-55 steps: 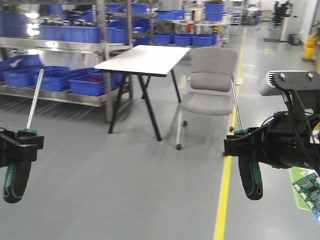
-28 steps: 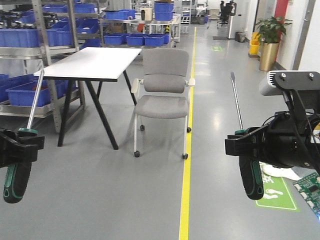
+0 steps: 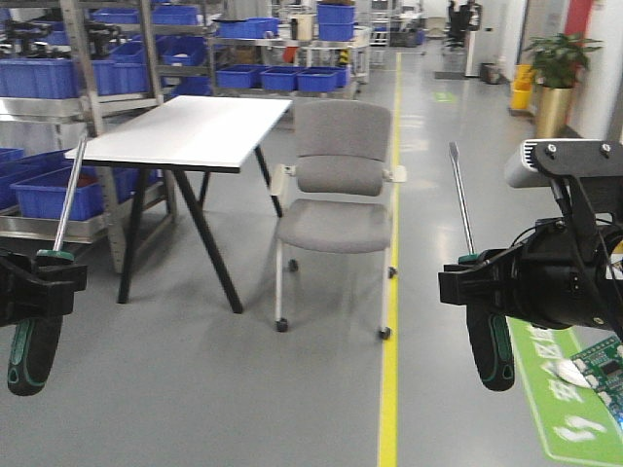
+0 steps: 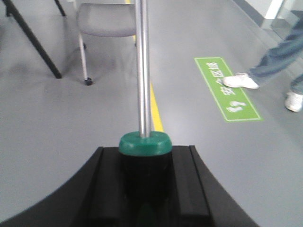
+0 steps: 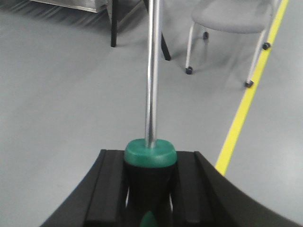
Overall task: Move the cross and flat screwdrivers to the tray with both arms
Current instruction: 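Hold both screwdrivers while the base turns away from the table, then hold both screwdrivers while the base drives to the grey tray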
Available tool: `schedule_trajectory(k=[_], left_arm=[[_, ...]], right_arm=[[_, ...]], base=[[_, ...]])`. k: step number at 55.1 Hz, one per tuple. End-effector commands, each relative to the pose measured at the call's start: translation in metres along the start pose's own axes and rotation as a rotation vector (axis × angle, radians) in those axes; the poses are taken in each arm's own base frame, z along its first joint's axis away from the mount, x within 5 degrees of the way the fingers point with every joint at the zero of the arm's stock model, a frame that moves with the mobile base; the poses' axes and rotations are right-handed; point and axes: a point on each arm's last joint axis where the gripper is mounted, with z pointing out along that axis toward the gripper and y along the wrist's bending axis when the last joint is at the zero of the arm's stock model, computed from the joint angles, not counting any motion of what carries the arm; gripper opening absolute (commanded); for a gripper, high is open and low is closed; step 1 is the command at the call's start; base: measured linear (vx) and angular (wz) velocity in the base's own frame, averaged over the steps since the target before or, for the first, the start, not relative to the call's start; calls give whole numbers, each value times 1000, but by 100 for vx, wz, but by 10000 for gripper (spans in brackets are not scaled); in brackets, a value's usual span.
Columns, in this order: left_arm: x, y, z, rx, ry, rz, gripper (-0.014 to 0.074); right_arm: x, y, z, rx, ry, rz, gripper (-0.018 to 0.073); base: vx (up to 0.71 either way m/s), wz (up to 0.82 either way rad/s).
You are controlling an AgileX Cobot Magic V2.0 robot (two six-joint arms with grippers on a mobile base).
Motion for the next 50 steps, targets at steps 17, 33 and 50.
schedule_trajectory(k=[17,33,50], left_arm=[[-19,-4,-14,4,-139,-8,3],[-19,-4,-14,4,-139,-8,3],[-19,-4,-14,4,-139,-8,3]], right_arm=[[-21,2,-16,-9,-151,-7,-8],[-20,1,-16,-8,-141,-8,-8],[-20,1,-16,-6,-140,-11,-8]], base=[[48,49],[54,62],[59,58]])
